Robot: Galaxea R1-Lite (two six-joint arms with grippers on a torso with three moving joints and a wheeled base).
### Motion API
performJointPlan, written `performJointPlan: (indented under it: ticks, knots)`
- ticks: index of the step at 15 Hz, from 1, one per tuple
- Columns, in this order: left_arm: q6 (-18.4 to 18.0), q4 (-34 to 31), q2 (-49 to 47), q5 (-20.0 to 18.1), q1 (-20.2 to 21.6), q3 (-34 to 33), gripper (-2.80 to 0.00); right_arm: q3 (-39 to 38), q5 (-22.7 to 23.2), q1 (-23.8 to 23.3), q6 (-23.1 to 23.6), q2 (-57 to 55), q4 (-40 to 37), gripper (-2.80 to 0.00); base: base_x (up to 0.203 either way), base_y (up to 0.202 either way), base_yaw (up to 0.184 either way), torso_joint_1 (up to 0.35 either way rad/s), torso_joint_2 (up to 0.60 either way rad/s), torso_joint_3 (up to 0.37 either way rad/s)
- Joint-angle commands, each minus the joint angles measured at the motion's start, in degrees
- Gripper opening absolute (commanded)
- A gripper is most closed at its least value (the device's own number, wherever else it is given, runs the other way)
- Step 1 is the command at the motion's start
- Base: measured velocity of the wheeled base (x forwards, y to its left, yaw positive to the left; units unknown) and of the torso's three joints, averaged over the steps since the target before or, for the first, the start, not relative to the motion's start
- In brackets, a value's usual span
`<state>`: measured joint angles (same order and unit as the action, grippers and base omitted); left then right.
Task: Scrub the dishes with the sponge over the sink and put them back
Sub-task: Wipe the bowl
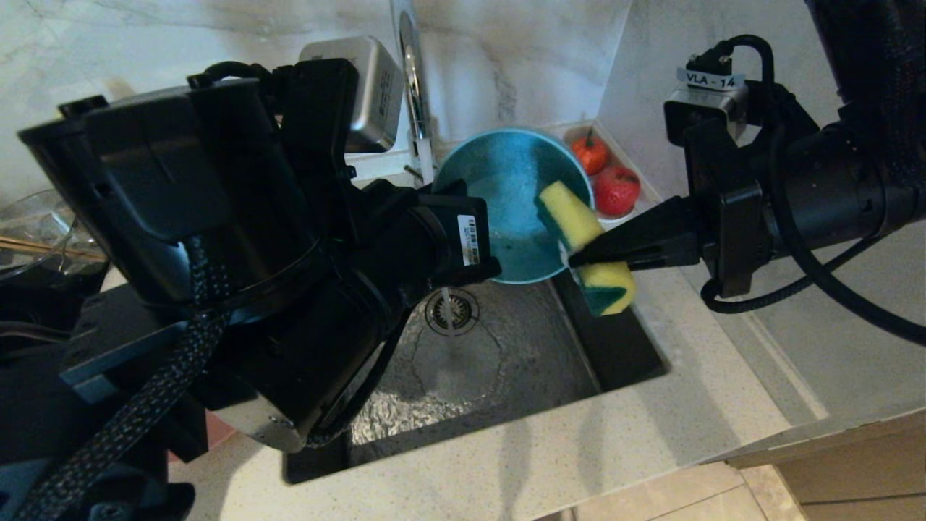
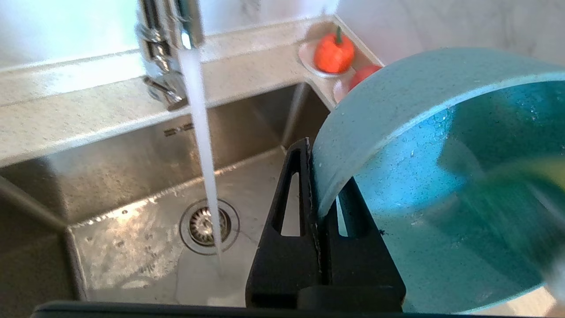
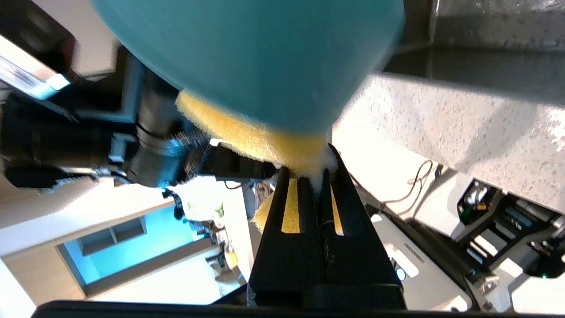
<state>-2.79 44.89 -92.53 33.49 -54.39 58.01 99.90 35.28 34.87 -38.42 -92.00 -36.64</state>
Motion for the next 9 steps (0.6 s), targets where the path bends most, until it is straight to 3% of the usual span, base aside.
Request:
performJointPlan:
  ticks: [1,7,9]
  knots:
    - [0.0,0.3,-0.5,0.4,0.3,0.4,-2.8,-0.3,0.3,1.0,-0.2,-0.3,-0.2,-2.8,0.0,0.0,0.0,0.0,0.0,0.0]
    - [-0.6,0.3,-1.1,0.2,0.0,-0.9,-2.8,3.1,0.3,2.4,-1.4,-2.2,0.3,-2.8,0.0,0.0,0.0,0.0,0.0,0.0]
    - [-1.4,3.4,-1.4,0.1,0.0,-2.6,-2.8,5.5,0.3,2.4,-3.3,-2.9,0.3,-2.8,0.0,0.0,0.0,0.0,0.0,0.0]
